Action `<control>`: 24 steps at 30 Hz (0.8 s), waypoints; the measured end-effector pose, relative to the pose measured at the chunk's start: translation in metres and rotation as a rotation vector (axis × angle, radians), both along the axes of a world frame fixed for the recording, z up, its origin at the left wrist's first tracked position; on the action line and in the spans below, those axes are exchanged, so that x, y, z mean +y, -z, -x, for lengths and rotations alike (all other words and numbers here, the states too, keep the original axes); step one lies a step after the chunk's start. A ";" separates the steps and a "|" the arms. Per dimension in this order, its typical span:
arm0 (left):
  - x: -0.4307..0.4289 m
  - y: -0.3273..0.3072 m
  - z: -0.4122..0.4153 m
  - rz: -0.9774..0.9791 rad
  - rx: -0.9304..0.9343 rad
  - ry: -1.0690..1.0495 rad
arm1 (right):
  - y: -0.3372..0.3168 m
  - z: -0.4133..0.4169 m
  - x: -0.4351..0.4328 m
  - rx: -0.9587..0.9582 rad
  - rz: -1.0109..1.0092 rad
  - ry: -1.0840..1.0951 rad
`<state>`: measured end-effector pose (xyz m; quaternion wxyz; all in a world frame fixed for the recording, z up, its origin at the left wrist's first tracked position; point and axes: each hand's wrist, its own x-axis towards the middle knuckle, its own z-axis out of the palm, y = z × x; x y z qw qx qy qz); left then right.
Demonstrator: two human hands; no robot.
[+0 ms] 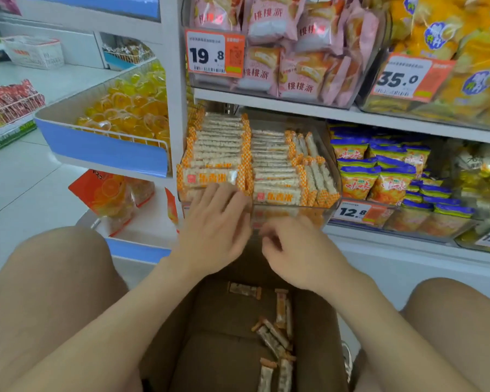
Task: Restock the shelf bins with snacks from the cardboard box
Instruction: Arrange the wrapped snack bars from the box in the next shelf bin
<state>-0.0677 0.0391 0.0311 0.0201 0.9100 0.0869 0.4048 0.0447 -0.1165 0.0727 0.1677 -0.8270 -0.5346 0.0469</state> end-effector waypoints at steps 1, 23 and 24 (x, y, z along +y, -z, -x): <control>-0.011 0.010 0.002 0.041 0.132 0.068 | 0.002 0.001 -0.006 0.017 0.192 -0.032; -0.090 0.319 -0.065 0.392 1.451 0.153 | 0.212 -0.032 -0.052 0.193 0.511 0.228; -0.090 0.328 -0.069 0.357 1.471 0.164 | 0.217 -0.034 -0.051 0.190 0.469 0.257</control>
